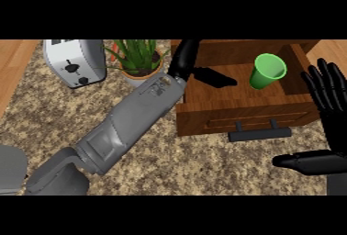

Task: Pick up the cup, place it into the drawer and close the drawer

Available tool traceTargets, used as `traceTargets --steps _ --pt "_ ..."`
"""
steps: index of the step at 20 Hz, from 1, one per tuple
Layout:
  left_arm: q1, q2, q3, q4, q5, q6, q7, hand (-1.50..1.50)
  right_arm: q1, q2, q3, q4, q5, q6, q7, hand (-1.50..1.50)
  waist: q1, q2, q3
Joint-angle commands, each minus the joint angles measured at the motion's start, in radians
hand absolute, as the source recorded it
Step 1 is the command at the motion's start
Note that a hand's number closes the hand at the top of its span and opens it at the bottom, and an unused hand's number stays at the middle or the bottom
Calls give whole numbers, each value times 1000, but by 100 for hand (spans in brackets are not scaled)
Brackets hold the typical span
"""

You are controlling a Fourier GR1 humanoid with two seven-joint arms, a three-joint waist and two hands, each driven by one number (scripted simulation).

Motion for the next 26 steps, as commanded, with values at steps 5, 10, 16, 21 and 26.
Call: traceTargets --steps 5,10,16,21,26 --pt "-3 0 33 -87 67 33 -102 -150 59 -45 -26 -83 -202 140 56 150 27 -10 0" --pt "-60 5 104 -77 89 8 -63 -150 99 -129 9 -186 -95 186 82 150 52 -18 -1" --pt "31 83 132 -234 81 12 -24 -150 132 -143 51 -186 60 190 59 150 100 -27 -1" --pt "129 184 174 -298 75 -39 -10 -150 92 -152 90 -192 175 157 121 150 96 -20 -2" --pt "201 264 194 -477 73 -22 81 -150 71 -41 233 -123 416 23 96 150 109 -22 -1"
